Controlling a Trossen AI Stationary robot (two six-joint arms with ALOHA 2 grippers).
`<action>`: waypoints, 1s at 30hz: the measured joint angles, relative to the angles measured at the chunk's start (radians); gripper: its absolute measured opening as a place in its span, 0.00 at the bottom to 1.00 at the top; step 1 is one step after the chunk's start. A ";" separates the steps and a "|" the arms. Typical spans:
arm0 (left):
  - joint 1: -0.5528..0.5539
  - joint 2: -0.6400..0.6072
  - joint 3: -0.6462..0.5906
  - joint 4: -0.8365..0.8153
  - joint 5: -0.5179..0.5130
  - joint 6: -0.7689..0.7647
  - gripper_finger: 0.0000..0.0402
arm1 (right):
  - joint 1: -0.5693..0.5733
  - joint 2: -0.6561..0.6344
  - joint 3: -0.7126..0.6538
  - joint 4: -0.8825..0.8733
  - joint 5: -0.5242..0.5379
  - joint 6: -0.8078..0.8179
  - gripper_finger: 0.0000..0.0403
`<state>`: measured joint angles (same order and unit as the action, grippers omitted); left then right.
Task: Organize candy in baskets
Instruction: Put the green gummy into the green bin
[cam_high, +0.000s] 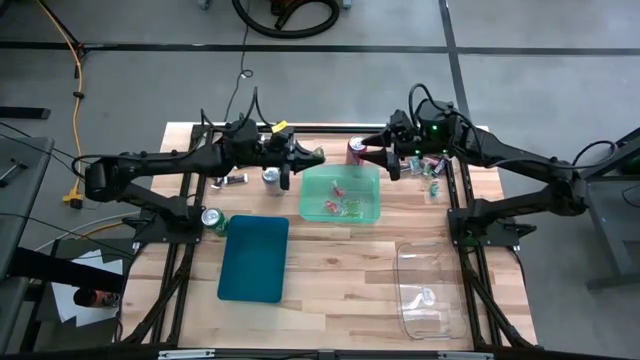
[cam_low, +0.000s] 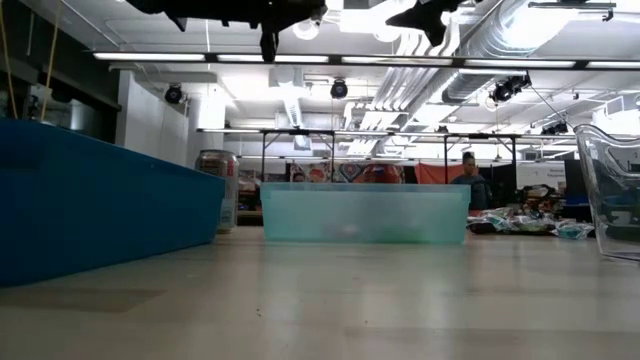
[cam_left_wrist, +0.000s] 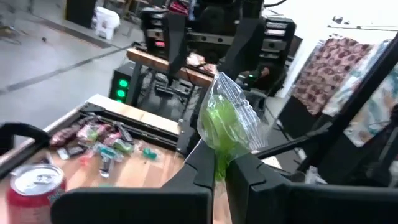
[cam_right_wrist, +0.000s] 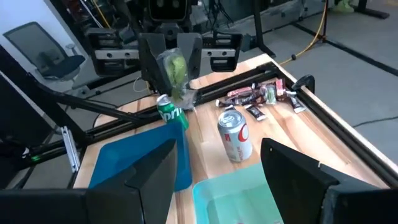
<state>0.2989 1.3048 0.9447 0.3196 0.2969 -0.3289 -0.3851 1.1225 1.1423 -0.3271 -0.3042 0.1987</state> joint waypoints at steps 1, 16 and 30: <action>-0.001 0.000 0.001 0.001 -0.015 0.012 0.00 | 0.000 -0.009 0.000 -0.003 0.000 -0.004 0.56; -0.006 0.319 0.423 -0.688 -0.130 0.266 0.00 | -0.001 -0.153 0.001 -0.038 0.146 -0.017 0.56; -0.012 0.620 0.428 -0.844 -0.158 0.271 0.00 | -0.001 -0.153 0.001 -0.111 0.181 0.029 0.56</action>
<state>0.2871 1.9253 1.3724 -0.5240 0.1387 -0.0582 -0.3862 0.9699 1.1434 -0.4380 -0.1234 0.2274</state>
